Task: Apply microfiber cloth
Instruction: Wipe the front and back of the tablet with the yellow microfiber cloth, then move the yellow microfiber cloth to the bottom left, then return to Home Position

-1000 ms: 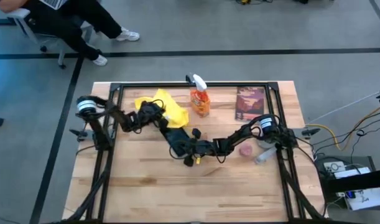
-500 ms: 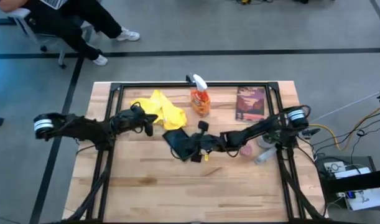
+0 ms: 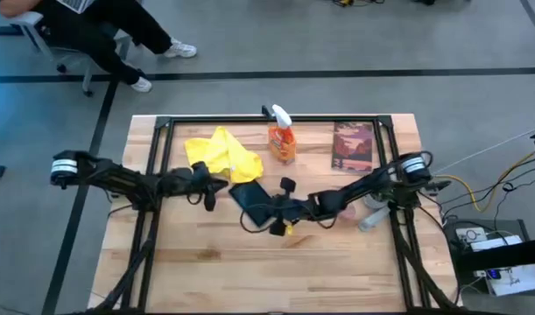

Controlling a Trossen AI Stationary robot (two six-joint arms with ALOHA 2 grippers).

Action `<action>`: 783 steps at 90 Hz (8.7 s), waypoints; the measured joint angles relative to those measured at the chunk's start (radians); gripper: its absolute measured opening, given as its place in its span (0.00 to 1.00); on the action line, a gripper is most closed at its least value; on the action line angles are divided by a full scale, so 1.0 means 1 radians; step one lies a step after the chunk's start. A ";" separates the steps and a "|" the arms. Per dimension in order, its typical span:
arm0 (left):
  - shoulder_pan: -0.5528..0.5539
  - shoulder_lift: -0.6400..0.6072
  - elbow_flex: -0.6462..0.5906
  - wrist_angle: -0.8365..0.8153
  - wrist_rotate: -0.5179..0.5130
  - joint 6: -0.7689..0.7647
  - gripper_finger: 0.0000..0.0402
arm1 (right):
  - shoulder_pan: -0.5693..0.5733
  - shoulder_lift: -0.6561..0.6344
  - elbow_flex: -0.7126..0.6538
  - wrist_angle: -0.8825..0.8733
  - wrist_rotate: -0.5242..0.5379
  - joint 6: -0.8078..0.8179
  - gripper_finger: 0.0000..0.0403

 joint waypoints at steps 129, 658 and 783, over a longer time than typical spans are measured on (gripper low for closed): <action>-0.100 0.364 0.255 0.046 0.057 0.070 0.05 | 0.256 -0.137 0.019 -0.556 0.001 0.368 0.00; -0.050 -0.666 -0.009 -0.218 0.051 0.187 0.00 | 0.092 -1.526 -0.995 -0.130 0.034 -0.050 0.00; -0.095 -1.188 -0.009 -0.663 0.145 0.216 0.00 | 0.045 -1.912 -0.996 -0.162 -0.209 -0.162 0.00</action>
